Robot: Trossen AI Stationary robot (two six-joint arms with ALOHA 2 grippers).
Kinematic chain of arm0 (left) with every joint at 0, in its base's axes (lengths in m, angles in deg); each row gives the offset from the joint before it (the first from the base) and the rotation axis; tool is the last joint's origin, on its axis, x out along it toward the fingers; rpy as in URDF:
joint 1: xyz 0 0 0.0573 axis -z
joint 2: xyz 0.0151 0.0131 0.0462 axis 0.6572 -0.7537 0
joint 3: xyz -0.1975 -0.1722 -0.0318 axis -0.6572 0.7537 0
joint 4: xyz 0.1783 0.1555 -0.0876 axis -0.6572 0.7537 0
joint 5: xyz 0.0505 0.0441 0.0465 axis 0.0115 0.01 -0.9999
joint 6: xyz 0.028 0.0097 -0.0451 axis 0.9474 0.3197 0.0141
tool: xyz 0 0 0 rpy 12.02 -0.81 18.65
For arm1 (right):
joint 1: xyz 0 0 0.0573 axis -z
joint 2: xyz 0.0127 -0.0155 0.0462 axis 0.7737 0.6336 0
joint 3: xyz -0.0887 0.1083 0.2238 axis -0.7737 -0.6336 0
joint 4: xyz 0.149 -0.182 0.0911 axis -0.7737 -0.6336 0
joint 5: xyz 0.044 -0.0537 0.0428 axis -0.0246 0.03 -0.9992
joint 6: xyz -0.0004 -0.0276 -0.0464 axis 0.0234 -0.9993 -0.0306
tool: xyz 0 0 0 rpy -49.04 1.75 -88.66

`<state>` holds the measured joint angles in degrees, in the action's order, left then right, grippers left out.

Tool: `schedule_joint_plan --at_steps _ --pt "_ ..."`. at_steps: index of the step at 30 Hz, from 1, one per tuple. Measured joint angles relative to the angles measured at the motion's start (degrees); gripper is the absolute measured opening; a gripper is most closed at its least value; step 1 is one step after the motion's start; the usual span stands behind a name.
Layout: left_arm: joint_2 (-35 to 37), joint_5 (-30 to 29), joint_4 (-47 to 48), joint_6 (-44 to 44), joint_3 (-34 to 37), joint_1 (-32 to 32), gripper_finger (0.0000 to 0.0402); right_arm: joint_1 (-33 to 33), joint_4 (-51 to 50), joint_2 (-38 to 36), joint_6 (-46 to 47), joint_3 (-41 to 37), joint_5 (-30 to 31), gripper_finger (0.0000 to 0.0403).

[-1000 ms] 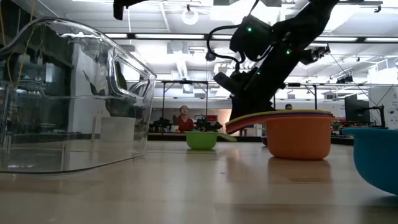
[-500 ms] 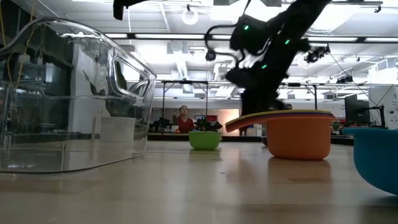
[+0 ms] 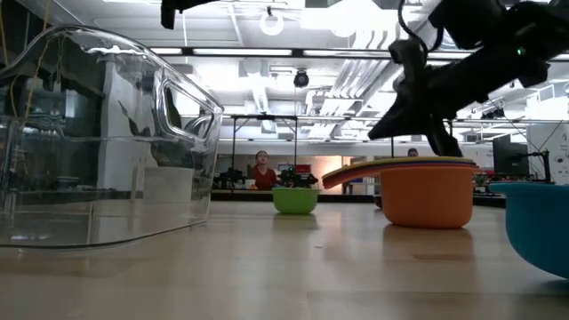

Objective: Nest measuring cups in basket
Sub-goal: Stack the green measuring cup on top of the yellow measuring cup

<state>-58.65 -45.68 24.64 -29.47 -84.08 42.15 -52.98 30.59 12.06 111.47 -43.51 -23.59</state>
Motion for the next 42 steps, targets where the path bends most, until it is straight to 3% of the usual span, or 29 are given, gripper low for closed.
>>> schedule_joint_plan --at_steps 5,8,14,18,23,32,42 --pt "0.00 0.02 -0.03 -0.01 0.00 0.00 0.0156 3.10 1.44 2.60 2.24 -0.22 -0.78 0.0031" --pt "0.00 0.04 0.04 -0.01 0.01 0.00 0.0156 4.77 2.65 4.07 3.28 -0.21 -4.38 0.0080" --pt "0.00 0.11 0.13 -0.01 0.01 0.00 0.0156 6.14 8.81 6.86 7.84 -0.21 -5.96 0.0188" --pt "0.00 0.17 0.15 -0.01 0.01 0.00 0.0156 7.02 9.14 11.30 13.55 1.48 -6.05 0.0225" --pt "0.00 0.15 0.13 1.73 0.01 0.00 0.0156 8.88 3.45 19.52 15.27 9.03 -2.43 0.0232" --pt "0.00 0.14 0.15 1.98 0.01 0.00 0.0156 12.57 -1.31 33.32 9.23 22.97 -11.79 0.0232" --pt "0.00 0.15 0.13 1.96 0.01 0.07 0.0156 14.31 -4.37 39.68 5.13 31.10 -16.13 0.0231"
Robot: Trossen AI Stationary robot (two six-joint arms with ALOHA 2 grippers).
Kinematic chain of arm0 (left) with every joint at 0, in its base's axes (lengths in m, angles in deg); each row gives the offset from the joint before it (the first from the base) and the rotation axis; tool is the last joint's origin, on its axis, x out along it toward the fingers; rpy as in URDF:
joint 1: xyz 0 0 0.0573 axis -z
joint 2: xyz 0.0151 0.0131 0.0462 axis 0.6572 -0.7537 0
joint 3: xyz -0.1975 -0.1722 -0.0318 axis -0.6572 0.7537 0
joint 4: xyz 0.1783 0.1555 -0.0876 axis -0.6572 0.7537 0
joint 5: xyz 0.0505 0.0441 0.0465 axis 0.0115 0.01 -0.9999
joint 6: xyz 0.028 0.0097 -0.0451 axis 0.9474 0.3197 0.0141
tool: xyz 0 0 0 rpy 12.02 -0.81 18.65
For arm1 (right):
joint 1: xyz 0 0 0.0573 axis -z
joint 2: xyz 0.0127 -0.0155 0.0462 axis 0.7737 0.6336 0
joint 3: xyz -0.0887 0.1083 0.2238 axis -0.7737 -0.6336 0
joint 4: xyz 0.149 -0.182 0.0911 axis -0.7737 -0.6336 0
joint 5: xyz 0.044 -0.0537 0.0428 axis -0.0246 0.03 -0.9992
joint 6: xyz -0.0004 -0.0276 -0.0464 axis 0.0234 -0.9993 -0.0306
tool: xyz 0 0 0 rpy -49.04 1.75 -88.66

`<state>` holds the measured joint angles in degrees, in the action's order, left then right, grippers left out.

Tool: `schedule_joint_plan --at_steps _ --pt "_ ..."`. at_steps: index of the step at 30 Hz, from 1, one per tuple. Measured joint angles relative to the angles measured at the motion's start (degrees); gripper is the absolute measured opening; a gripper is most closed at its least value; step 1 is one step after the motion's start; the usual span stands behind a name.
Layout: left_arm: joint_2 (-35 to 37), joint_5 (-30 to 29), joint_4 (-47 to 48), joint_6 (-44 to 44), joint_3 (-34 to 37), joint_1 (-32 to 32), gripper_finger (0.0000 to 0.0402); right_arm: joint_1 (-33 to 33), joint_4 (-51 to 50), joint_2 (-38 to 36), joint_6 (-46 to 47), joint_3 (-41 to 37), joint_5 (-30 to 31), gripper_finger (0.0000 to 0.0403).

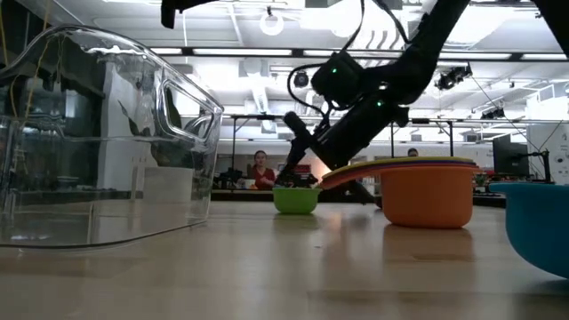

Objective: Nest measuring cups in basket
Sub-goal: Stack the green measuring cup on top of the yellow measuring cup

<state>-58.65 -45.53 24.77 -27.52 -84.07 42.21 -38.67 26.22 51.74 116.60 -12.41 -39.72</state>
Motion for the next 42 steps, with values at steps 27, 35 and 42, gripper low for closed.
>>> schedule_joint_plan --at_steps 27,35,42 --pt "0.02 -0.07 -0.04 0.94 0.02 0.02 0.0156 -8.24 -19.30 -45.13 -22.49 -15.03 -21.77 0.0001" --pt "0.02 -0.20 -0.36 -0.78 0.02 0.02 0.0156 -8.04 -37.40 -33.31 -44.57 3.01 -30.03 0.0001" --pt "0.02 -0.41 -0.40 -2.08 0.02 0.02 0.0156 -7.89 -51.73 -19.35 -62.49 13.13 -37.12 0.0000"
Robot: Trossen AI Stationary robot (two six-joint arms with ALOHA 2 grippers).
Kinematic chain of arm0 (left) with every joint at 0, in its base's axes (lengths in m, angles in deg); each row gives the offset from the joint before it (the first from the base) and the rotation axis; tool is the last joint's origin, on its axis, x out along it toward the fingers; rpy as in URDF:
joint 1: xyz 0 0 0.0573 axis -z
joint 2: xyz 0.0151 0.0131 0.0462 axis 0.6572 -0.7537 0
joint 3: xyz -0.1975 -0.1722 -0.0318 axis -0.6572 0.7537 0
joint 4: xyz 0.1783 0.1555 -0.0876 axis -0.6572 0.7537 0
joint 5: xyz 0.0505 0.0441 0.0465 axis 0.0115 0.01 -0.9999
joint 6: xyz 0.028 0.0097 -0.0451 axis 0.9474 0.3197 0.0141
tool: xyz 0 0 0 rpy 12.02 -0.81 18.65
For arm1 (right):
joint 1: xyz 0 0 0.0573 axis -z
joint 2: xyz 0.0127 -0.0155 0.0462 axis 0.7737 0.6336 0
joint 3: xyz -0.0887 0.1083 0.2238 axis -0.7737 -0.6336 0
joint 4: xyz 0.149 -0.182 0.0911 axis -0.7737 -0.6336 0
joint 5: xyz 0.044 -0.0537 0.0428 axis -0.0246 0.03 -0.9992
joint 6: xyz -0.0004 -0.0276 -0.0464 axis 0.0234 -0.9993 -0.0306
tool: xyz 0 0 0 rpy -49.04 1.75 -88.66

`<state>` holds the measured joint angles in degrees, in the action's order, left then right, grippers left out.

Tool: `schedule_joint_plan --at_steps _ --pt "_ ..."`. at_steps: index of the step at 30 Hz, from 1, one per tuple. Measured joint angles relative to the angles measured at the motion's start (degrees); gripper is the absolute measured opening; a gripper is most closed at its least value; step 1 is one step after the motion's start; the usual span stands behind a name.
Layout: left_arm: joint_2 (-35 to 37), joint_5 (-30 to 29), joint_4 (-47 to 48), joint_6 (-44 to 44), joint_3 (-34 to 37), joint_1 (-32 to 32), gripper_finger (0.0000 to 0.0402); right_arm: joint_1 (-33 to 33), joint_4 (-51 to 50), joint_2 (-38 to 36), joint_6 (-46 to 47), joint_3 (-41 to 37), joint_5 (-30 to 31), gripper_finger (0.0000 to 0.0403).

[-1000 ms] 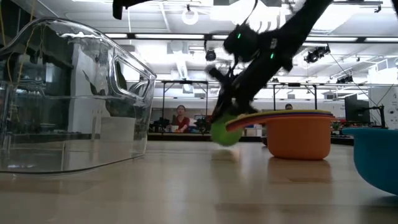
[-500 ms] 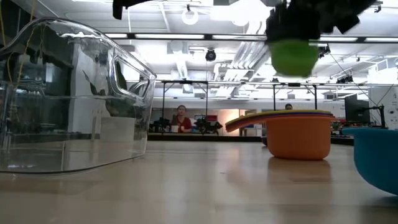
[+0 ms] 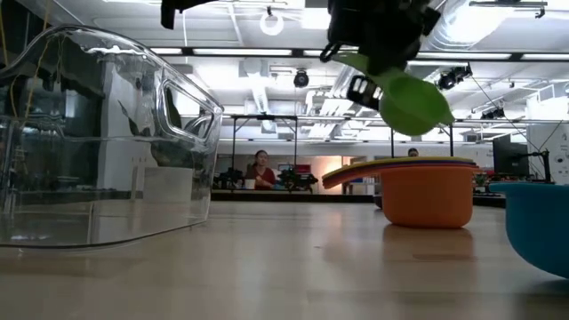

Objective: Nest measuring cups in basket
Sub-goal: Stack the green measuring cup on top of the yellow measuring cup

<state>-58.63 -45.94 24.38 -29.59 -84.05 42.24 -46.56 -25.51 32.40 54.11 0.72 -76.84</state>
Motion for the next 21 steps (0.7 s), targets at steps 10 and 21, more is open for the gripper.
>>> schedule_joint_plan --at_steps 10,21 --pt "0.00 -0.36 -0.04 -0.07 0.00 0.00 0.0156 0.00 -8.10 7.73 -13.76 3.99 -6.57 0.0000" --pt "0.00 -0.36 -0.02 -0.02 0.00 0.00 0.0156 0.00 -8.60 7.94 -19.78 4.02 -6.04 0.0000"
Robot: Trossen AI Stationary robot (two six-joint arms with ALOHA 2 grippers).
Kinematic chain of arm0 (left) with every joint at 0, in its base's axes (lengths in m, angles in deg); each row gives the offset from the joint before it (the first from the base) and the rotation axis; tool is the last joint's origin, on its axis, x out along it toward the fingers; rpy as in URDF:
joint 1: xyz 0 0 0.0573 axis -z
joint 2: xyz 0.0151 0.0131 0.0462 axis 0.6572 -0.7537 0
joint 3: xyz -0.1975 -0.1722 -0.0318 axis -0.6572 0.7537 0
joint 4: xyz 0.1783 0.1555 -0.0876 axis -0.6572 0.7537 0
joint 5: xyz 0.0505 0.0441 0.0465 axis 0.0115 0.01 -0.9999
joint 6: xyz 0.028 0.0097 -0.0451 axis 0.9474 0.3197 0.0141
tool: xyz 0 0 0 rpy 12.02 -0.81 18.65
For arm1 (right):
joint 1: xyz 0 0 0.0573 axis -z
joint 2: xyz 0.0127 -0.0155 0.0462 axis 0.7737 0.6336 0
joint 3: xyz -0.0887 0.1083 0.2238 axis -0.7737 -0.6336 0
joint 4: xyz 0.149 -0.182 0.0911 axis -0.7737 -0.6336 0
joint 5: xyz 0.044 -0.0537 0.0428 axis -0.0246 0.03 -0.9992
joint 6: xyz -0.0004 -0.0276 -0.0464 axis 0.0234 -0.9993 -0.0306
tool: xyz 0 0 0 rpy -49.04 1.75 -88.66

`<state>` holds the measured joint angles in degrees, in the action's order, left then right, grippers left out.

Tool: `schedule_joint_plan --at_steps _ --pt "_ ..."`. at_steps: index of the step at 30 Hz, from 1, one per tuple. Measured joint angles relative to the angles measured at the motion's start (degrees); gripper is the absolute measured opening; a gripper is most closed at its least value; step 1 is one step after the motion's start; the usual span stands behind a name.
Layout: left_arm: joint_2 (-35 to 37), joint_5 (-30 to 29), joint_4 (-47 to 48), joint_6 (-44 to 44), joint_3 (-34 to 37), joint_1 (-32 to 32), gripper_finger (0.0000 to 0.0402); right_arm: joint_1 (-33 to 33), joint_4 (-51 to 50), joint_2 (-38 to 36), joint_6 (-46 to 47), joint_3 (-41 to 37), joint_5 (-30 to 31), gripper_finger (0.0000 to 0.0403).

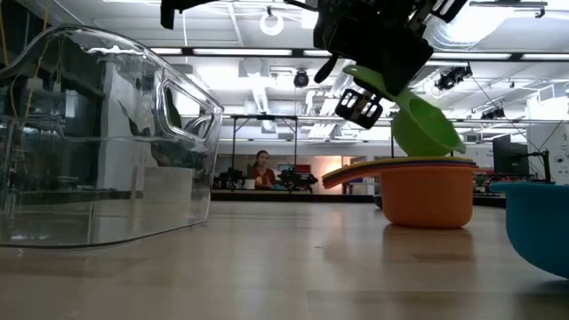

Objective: Nest measuring cups in basket
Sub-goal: Stack the green measuring cup on top of the yellow measuring cup

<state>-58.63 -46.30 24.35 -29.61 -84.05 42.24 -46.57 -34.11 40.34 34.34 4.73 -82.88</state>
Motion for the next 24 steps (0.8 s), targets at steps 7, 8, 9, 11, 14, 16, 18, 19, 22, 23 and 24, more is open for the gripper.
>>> schedule_joint_plan --at_steps 7,8,9,11,14,16,18,19,22,23,24 --pt "0.00 0.02 0.00 -0.01 0.00 0.00 0.0156 -0.43 0.03 0.00 -0.72 -0.02 2.55 0.0000" --pt "0.00 0.00 0.00 -0.02 0.00 0.00 0.0156 -0.43 -0.04 0.00 -0.70 -0.02 2.81 0.0000" --pt "0.00 0.00 0.00 0.00 0.00 0.00 0.0156 -0.43 -0.23 0.00 -0.70 -0.03 2.95 0.0000" --pt "0.00 0.02 0.00 0.00 0.00 0.00 0.0156 -0.59 -0.44 0.00 -0.66 -0.07 3.24 0.0000" --pt "0.00 0.02 0.00 0.00 0.00 0.00 0.0156 -0.95 -0.41 0.00 -0.18 -0.07 5.62 0.0000" --pt "0.00 0.03 0.02 -0.01 0.00 0.00 0.0156 -1.15 -1.08 0.00 0.50 -0.07 6.33 0.0000" --pt "0.00 0.03 0.03 -0.02 0.00 0.00 0.0156 -1.27 -2.04 0.00 0.86 -0.10 7.03 0.0000" --pt "-0.01 0.04 0.03 0.00 0.00 0.00 0.0156 -1.28 -2.36 0.00 0.82 -0.13 7.29 0.0000" --pt "0.00 0.04 0.04 -0.02 0.00 0.00 0.0156 -1.27 -2.38 0.00 0.82 -0.13 7.45 0.0001" --pt "-0.02 0.04 0.03 -0.02 0.00 0.00 0.0156 -1.26 -2.39 0.00 0.89 -0.13 7.43 0.0001" --pt "-0.02 0.04 0.03 0.00 0.00 0.00 0.0156 -1.27 -2.41 0.00 0.89 -0.13 7.45 0.0003"
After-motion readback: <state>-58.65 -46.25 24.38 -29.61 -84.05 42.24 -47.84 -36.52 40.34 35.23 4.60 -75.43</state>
